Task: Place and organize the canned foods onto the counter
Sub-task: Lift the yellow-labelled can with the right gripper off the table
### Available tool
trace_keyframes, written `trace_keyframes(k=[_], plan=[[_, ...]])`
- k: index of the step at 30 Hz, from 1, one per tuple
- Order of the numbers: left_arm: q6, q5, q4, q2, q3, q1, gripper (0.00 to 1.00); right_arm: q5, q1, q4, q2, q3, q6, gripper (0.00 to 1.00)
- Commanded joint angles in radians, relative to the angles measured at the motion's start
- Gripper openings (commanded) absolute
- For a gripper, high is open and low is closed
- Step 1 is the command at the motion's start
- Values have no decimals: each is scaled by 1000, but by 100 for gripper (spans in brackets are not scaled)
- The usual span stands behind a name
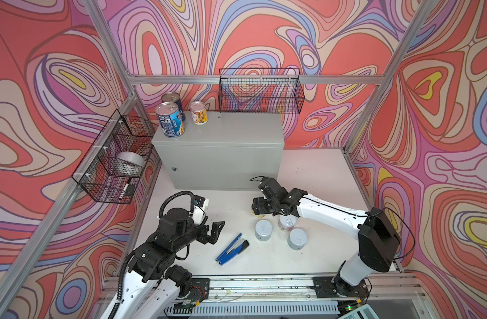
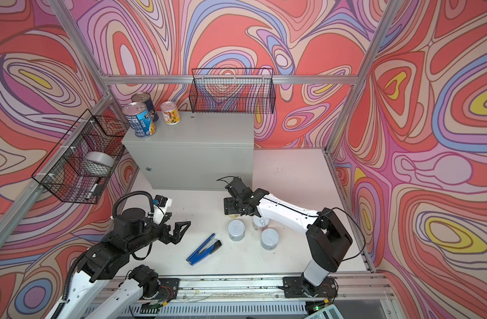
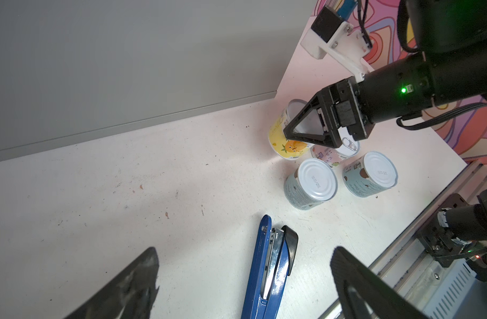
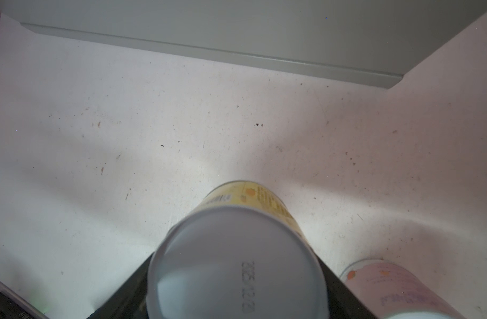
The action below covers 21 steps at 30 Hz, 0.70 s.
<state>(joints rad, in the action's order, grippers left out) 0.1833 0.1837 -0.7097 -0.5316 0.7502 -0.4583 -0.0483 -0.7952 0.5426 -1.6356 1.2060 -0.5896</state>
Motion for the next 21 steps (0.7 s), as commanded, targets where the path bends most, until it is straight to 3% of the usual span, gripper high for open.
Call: trace_keyframes(k=[1,12,21], plan=[[-15,15,18,15,-12,-3,100,21,-2,-47,65,10,-16,57],[-19,67,40,27,-26,-2,100,67,-2,-62,153,-26,-29,55],[14,182,43,-26,-12,-2,100,112,-1,-32,233,-54,18,54]])
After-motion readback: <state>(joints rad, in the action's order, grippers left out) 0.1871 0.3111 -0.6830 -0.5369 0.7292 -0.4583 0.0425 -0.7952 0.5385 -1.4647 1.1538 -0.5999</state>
